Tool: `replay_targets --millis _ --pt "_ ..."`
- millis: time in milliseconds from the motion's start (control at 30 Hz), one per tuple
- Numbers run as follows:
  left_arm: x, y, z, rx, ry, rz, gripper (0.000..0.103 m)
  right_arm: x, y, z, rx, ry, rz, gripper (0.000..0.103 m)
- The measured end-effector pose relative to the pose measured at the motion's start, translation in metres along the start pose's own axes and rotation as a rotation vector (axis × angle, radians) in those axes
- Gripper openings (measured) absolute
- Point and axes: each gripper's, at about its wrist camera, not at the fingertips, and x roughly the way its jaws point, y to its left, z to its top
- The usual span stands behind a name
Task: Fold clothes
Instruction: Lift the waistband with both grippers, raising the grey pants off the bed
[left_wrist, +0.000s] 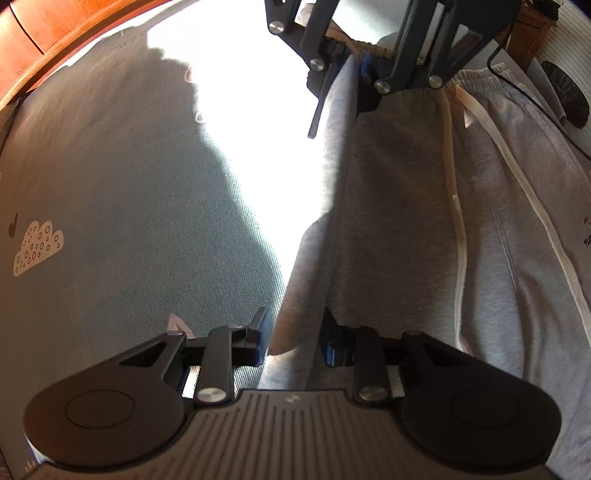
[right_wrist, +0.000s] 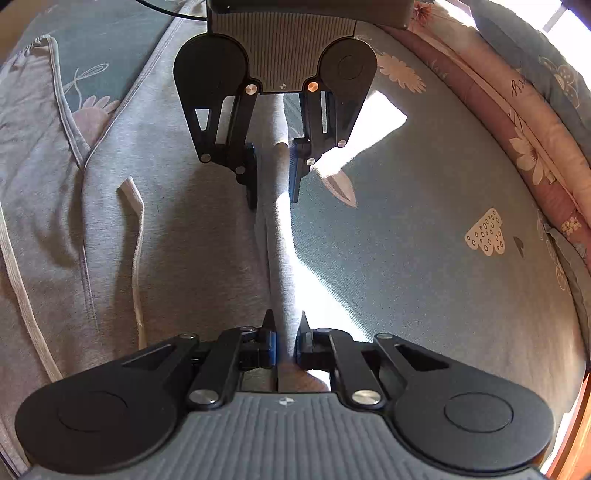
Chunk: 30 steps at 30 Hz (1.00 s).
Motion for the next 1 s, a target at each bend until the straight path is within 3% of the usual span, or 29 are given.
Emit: replay_targets --millis 333,433,467,567,833,1000 --pt "0.019 0.024 -0.083 -0.081 0.287 -0.106 0.023 -0.013 0.004 -0.003 0.001 -0.012 -0.014 0.011" --pt "0.022 0.026 -0.101 -0.111 0.335 -0.093 0.019 -0.018 0.008 -0.005 -0.001 -0.011 -0.018 0.011" --pt "0.021 0.025 -0.104 -0.119 0.341 -0.087 0.01 -0.019 0.01 -0.005 -0.002 -0.009 -0.02 0.011" --pt "0.009 0.015 -0.105 -0.12 0.325 -0.062 0.003 -0.021 0.013 -0.003 -0.004 -0.002 -0.026 0.011" --pt "-0.024 -0.011 -0.106 -0.122 0.281 0.003 0.001 -0.035 0.039 0.003 -0.021 0.034 -0.064 0.011" --pt "-0.057 -0.046 -0.103 -0.098 0.248 -0.03 0.001 -0.053 0.068 0.005 -0.053 0.061 -0.08 0.011"
